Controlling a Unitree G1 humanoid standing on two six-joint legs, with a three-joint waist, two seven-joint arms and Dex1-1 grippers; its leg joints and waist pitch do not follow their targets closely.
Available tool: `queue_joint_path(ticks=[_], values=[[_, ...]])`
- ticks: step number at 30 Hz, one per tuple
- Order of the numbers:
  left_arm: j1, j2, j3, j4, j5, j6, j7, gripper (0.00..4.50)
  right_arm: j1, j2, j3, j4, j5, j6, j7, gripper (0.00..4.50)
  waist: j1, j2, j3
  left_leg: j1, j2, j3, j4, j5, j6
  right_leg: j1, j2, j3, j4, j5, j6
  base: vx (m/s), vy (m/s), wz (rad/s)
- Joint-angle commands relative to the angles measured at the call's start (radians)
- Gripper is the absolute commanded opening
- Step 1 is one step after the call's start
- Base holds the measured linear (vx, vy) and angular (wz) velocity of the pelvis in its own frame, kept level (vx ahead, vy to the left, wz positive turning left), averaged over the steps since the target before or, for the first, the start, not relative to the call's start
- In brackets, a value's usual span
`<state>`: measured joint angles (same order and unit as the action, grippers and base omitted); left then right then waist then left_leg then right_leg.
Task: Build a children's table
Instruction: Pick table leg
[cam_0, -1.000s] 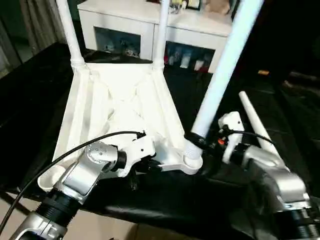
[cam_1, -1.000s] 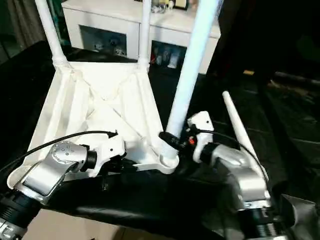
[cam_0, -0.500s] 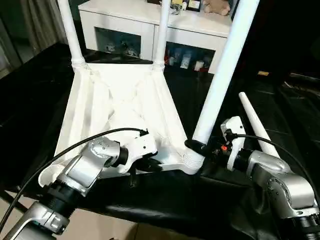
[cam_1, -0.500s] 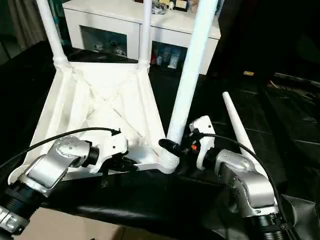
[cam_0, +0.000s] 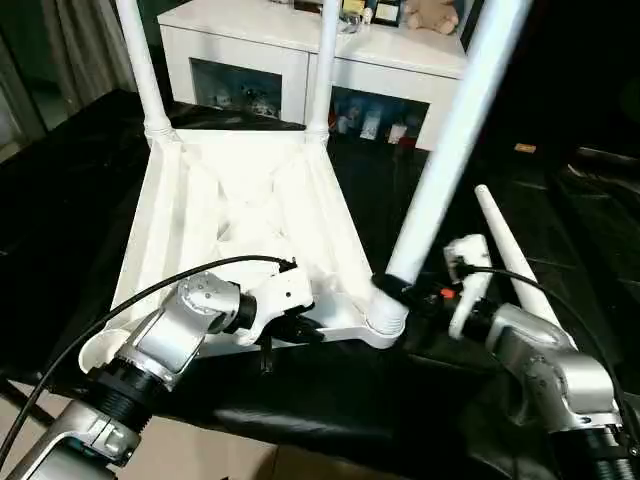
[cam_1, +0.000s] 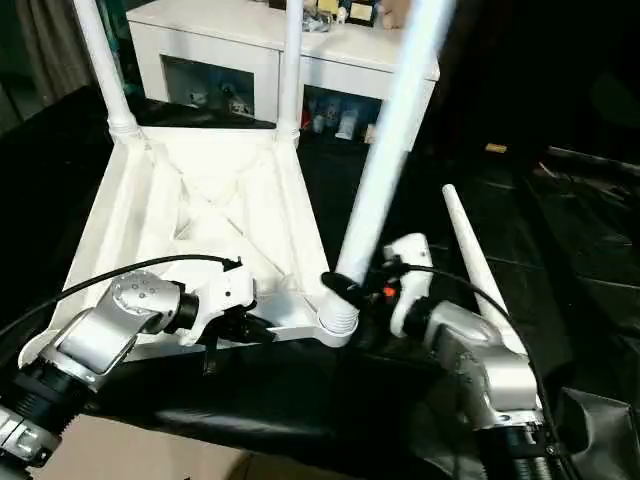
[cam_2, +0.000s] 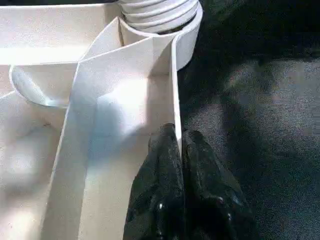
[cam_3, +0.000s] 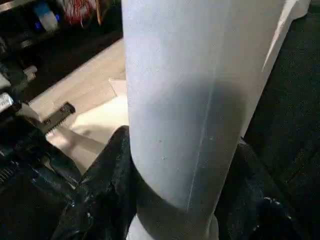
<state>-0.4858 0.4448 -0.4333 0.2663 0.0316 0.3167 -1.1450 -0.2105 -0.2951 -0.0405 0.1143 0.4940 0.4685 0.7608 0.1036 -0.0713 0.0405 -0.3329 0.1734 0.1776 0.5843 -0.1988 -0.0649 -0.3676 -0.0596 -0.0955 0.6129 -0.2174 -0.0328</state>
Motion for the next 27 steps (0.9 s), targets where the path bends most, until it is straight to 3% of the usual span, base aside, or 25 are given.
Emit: queue_joint_path(ticks=[1, 2, 4, 5, 7, 9, 10, 11, 12, 13, 15, 16, 19, 20, 21, 22, 24, 25, 26, 27], values=[[0.004, -0.001, -0.040, 0.041, 0.017, 0.005, -0.018, 0.00, 0.014, 0.006, -0.006, 0.016, 0.024, -0.007, 0.021, 1.84, 0.005, 0.019, -0.039, -0.004, 0.073, -0.033, -0.081, -0.219, 0.010, 0.034, -0.115, 0.075, -0.090, -0.242, -0.153, 0.000, 0.000, 0.00], [0.001, -0.001, -0.040, 0.044, 0.017, 0.003, -0.018, 0.00, 0.036, 0.014, -0.013, 0.022, 0.028, -0.031, 0.029, 1.84, 0.006, 0.016, -0.039, -0.003, 0.073, -0.032, -0.080, -0.220, 0.013, 0.034, -0.115, 0.074, -0.092, -0.253, -0.151, 0.000, 0.000, 0.00], [-0.003, -0.001, -0.039, 0.051, 0.018, -0.003, -0.017, 0.00, 0.062, 0.025, -0.021, 0.027, 0.027, -0.062, 0.033, 1.84, 0.013, 0.033, -0.038, -0.001, 0.073, -0.032, -0.081, -0.229, 0.011, 0.032, -0.118, 0.074, -0.096, -0.270, -0.146, 0.000, 0.000, 0.00], [-0.010, -0.001, -0.037, 0.060, 0.019, -0.008, -0.017, 0.00, 0.085, 0.038, -0.029, 0.027, 0.023, -0.092, 0.029, 1.84, 0.014, 0.029, -0.039, 0.000, 0.073, -0.033, -0.081, -0.233, 0.012, 0.034, -0.117, 0.074, -0.097, -0.275, -0.143, 0.000, 0.000, 0.00], [-0.015, -0.002, -0.036, 0.068, 0.022, -0.012, -0.017, 0.00, 0.109, 0.050, -0.035, 0.024, 0.017, -0.122, 0.024, 1.84, 0.014, 0.031, -0.038, -0.003, 0.073, -0.033, -0.083, -0.233, 0.013, 0.034, -0.116, 0.073, -0.098, -0.270, -0.142, 0.000, 0.000, 0.00], [-0.022, -0.003, -0.034, 0.076, 0.025, -0.016, -0.019, 0.00, 0.143, 0.060, -0.024, 0.007, -0.003, -0.161, 0.023, 1.84, 0.015, 0.045, -0.034, -0.003, 0.072, -0.035, -0.086, -0.245, 0.015, 0.034, -0.116, 0.072, -0.100, -0.293, -0.140, 0.000, 0.000, 0.00], [-0.025, -0.003, -0.033, 0.079, 0.025, -0.017, -0.020, 0.00, 0.151, 0.062, -0.020, 0.003, -0.009, -0.171, 0.022, 1.84, 0.014, 0.041, -0.033, -0.002, 0.072, -0.034, -0.086, -0.252, 0.017, 0.033, -0.114, 0.072, -0.104, -0.308, -0.136, 0.000, 0.000, 0.00], [-0.032, -0.003, -0.033, 0.087, 0.028, -0.021, -0.021, 0.00, 0.164, 0.062, -0.004, -0.008, -0.034, -0.195, 0.013, 1.84, 0.016, 0.048, -0.032, -0.002, 0.071, -0.036, -0.086, -0.257, 0.017, 0.033, -0.116, 0.073, -0.104, -0.328, -0.132, 0.000, 0.000, 0.00], [-0.032, -0.003, -0.033, 0.088, 0.028, -0.021, -0.021, 0.00, 0.165, 0.062, -0.003, -0.009, -0.036, -0.197, 0.012, 1.84, 0.016, 0.045, -0.031, -0.002, 0.071, -0.035, -0.086, -0.259, 0.019, 0.031, -0.116, 0.074, -0.108, -0.347, -0.124, 0.000, 0.000, 0.00], [-0.035, -0.002, -0.035, 0.092, 0.029, -0.023, -0.023, 0.00, 0.170, 0.059, 0.009, -0.015, -0.053, -0.209, 0.005, 1.84, 0.016, 0.050, -0.029, -0.003, 0.070, -0.036, -0.087, -0.261, 0.020, 0.031, -0.116, 0.074, -0.109, -0.357, -0.122, 0.000, 0.000, 0.00], [-0.043, 0.002, -0.037, 0.099, 0.030, -0.028, -0.030, 0.00, 0.172, 0.050, 0.034, -0.039, -0.082, -0.222, 0.000, 1.84, 0.015, 0.051, -0.029, -0.003, 0.071, -0.036, -0.088, -0.260, 0.022, 0.030, -0.116, 0.074, -0.111, -0.382, -0.113, 0.000, 0.000, 0.00], [-0.047, 0.005, -0.041, 0.101, 0.033, -0.032, -0.034, 0.00, 0.167, 0.036, 0.053, -0.053, -0.104, -0.220, 0.000, 1.84, 0.014, 0.046, -0.029, -0.004, 0.071, -0.036, -0.089, -0.257, 0.023, 0.032, -0.115, 0.074, -0.111, -0.387, -0.109, 0.000, 0.000, 0.00], [-0.055, 0.010, -0.046, 0.109, 0.041, -0.041, -0.039, 0.00, 0.147, -0.001, 0.095, -0.079, -0.135, -0.202, 0.022, 1.84, 0.014, 0.045, -0.031, -0.004, 0.071, -0.035, -0.088, -0.240, 0.028, 0.031, -0.115, 0.075, -0.109, -0.377, -0.105, 0.000, 0.000, 0.00], [-0.059, 0.009, -0.048, 0.116, 0.044, -0.045, -0.039, 0.00, 0.131, -0.029, 0.120, -0.085, -0.150, -0.180, 0.044, 1.84, 0.013, 0.032, -0.033, -0.002, 0.072, -0.033, -0.087, -0.239, 0.032, 0.031, -0.115, 0.075, -0.110, -0.380, -0.103, 0.000, 0.000, 0.00], [-0.061, 0.009, -0.049, 0.118, 0.046, -0.045, -0.039, 0.00, 0.126, -0.038, 0.127, -0.084, -0.156, -0.175, 0.052, 1.84, 0.014, 0.030, -0.032, -0.003, 0.072, -0.033, -0.087, -0.232, 0.035, 0.031, -0.114, 0.074, -0.108, -0.383, -0.102, 0.000, 0.000, 0.00], [-0.061, 0.008, -0.050, 0.120, 0.047, -0.046, -0.038, 0.00, 0.123, -0.044, 0.132, -0.084, -0.159, -0.172, 0.057, 1.84, 0.016, 0.036, -0.032, -0.002, 0.072, -0.034, -0.087, -0.231, 0.036, 0.029, -0.116, 0.075, -0.107, -0.384, -0.102, 0.000, 0.000, 0.00], [-0.060, 0.009, -0.053, 0.122, 0.051, -0.050, -0.037, 0.00, 0.113, -0.068, 0.155, -0.084, -0.168, -0.152, 0.083, 1.84, 0.016, 0.033, -0.032, -0.002, 0.076, -0.034, -0.088, -0.228, 0.034, 0.028, -0.117, 0.076, -0.106, -0.373, -0.105, 0.000, 0.000, 0.00], [-0.060, 0.009, -0.055, 0.124, 0.055, -0.053, -0.036, 0.00, 0.104, -0.095, 0.180, -0.083, -0.178, -0.130, 0.113, 1.84, 0.016, 0.027, -0.032, -0.001, 0.076, -0.032, -0.087, -0.230, 0.035, 0.027, -0.116, 0.076, -0.106, -0.368, -0.105, 0.000, 0.000, 0.00], [-0.059, 0.008, -0.056, 0.125, 0.056, -0.054, -0.034, 0.00, 0.099, -0.117, 0.200, -0.081, -0.186, -0.114, 0.142, 1.84, 0.016, 0.015, -0.033, -0.003, 0.076, -0.033, -0.087, -0.223, 0.036, 0.030, -0.116, 0.075, -0.102, -0.358, -0.107, 0.000, 0.000, 0.00], [-0.058, 0.007, -0.056, 0.125, 0.057, -0.054, -0.030, 0.00, 0.097, -0.129, 0.210, -0.077, -0.188, -0.103, 0.158, 1.84, 0.017, 0.021, -0.034, -0.002, 0.077, -0.033, -0.087, -0.215, 0.038, 0.029, -0.117, 0.076, -0.100, -0.341, -0.108, 0.000, 0.000, 0.00]])
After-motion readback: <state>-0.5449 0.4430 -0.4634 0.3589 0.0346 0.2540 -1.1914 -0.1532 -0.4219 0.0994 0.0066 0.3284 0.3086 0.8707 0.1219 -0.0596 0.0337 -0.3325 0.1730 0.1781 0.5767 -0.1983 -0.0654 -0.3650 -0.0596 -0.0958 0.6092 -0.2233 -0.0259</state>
